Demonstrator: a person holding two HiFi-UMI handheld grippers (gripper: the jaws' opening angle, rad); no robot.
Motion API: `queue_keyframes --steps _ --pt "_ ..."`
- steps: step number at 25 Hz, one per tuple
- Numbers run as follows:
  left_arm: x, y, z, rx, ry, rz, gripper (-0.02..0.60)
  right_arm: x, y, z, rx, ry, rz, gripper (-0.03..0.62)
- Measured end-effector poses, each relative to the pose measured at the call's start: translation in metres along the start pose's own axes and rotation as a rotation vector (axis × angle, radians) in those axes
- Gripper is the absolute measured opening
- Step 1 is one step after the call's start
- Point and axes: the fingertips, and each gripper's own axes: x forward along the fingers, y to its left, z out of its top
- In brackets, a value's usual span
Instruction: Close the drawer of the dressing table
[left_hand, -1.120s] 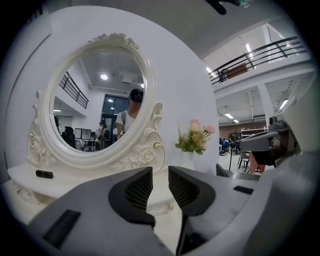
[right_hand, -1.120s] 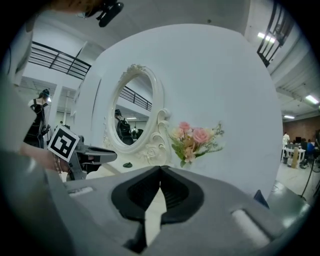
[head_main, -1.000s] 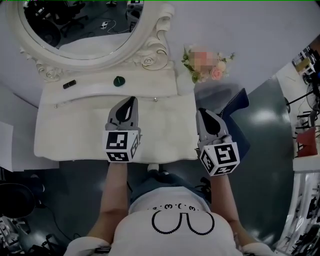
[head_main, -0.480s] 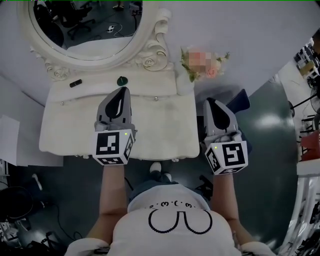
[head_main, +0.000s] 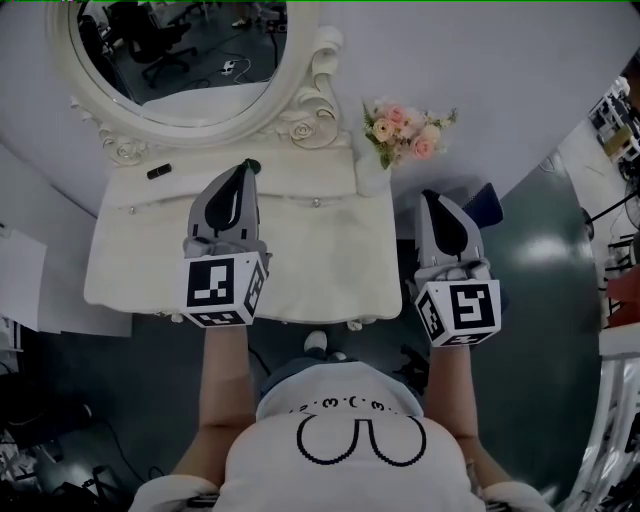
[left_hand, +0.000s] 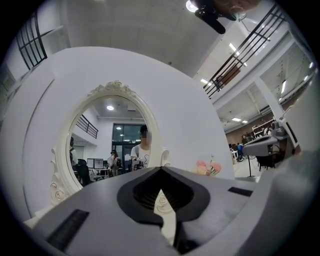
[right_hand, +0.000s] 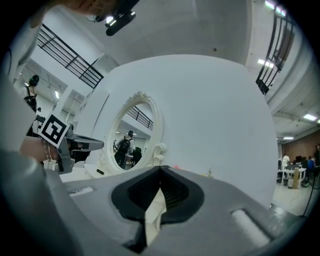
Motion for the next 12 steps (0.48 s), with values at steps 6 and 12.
queue_keyframes --steps 6,12 --pt "-0.0022 -0.003 0.0037 -0.003 -0.004 0.0 -0.003 -0.0028 -0.0015 0.0022 0.004 -0.008 -0.002 -0.002" --pt "-0.0038 -0.0011 0.0084 0.004 -0.018 0.004 -0.002 -0.0031 -0.0005 0.005 0.015 -0.019 0.005 -0.002"
